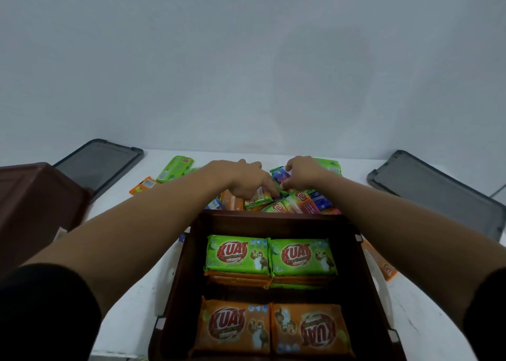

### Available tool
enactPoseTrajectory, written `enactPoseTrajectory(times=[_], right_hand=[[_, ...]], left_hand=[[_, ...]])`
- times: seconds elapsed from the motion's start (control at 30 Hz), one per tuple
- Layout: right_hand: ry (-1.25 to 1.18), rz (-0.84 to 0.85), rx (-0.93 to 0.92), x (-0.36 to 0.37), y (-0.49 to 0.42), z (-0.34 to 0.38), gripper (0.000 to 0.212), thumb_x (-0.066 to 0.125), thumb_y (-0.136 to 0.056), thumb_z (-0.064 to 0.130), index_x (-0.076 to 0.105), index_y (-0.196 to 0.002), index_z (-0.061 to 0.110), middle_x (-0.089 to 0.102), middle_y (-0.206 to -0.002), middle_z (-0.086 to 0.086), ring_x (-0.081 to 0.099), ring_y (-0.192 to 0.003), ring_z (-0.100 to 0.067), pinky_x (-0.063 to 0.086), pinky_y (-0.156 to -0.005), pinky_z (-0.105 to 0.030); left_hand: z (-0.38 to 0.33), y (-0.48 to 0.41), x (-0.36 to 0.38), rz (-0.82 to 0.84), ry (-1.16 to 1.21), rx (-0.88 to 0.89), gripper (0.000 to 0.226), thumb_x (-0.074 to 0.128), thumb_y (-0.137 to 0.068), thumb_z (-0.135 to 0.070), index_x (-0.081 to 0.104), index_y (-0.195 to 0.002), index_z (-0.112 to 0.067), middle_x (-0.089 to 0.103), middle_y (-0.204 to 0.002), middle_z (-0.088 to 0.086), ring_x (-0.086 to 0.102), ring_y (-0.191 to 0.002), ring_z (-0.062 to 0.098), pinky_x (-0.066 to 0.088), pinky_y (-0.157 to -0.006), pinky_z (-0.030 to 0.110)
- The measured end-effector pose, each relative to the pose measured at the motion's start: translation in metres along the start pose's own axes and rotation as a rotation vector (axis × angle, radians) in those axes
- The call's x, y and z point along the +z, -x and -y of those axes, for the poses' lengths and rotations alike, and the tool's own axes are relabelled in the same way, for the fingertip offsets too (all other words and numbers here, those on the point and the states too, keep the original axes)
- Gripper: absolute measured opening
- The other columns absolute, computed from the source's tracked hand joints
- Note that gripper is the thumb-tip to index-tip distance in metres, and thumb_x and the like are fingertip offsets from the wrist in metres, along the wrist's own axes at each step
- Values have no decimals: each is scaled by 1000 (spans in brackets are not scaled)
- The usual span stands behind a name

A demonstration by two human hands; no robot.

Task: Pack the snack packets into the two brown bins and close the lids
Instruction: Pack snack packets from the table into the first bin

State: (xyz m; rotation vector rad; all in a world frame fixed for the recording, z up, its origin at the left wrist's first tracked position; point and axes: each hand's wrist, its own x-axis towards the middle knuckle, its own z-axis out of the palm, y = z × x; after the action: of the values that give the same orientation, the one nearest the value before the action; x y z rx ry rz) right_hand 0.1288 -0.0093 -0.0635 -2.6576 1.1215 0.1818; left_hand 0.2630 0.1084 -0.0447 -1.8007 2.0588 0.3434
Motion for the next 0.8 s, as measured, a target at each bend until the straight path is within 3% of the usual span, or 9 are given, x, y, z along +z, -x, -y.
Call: enactPoseTrajectory(times=[0.1,0.2,0.4,0.47,0.53,0.67,0.8], right_hand=[[78,7,7,5,-3,-1,63,80,-73,49,61,-120,11,64,-117,-8,58,-106,-25,51,-92,-38],[120,1,44,10,-7,-3,66,79,-65,59,58,-112,17,63,-110,-6,56,-104,-27,51,-91,-42],[-56,-67,59,5,11,-1,45,72,-73,42,53,-100,12,59,-93,-7,58,-86,-23,52,-67,-33],[-114,-85,29,1,13,-4,35,67,-80,35,55,-99,8,58,-90,-8,58,-83,-24,42,-57,-29],[-141,-91,-2,-4,15,-7,27,62,-86,31,59,-96,5,59,-87,-9,59,-83,-26,38,-60,-28],[-174,-75,-50,-12,29,-10,20,60,-91,26,62,-90,6,62,-82,-10,56,-69,-20,36,-56,-27],[-228,-80,-108,-28,46,-12,28,58,-93,28,66,-98,1,68,-89,-17,65,-82,-32,51,-71,-35]], left_hand=[[-1,-4,4,28,-74,-8,73,47,-94,0,42,-147,-50,39,-159,-8,33,-134,26,32,-102,49],[-2,-5,2,2,-127,-30,66,55,-94,-3,47,-144,-46,42,-154,-5,34,-133,27,32,-104,52],[1,5,-12,-150,-193,-43,35,67,-92,-18,62,-121,-38,58,-125,-5,42,-120,25,29,-96,47],[9,11,-14,-169,-104,-54,28,69,-92,-24,62,-115,-36,60,-117,-6,44,-115,21,27,-93,45],[14,18,-15,-175,79,-87,24,75,-88,-27,62,-105,-35,62,-108,-4,50,-105,21,31,-88,41],[16,39,-23,-242,380,-92,19,78,-83,-11,65,-94,-17,63,-86,0,57,-84,22,39,-65,31],[13,62,-27,-349,493,-124,18,75,-87,-16,65,-103,-13,69,-98,3,62,-89,21,50,-70,36]])
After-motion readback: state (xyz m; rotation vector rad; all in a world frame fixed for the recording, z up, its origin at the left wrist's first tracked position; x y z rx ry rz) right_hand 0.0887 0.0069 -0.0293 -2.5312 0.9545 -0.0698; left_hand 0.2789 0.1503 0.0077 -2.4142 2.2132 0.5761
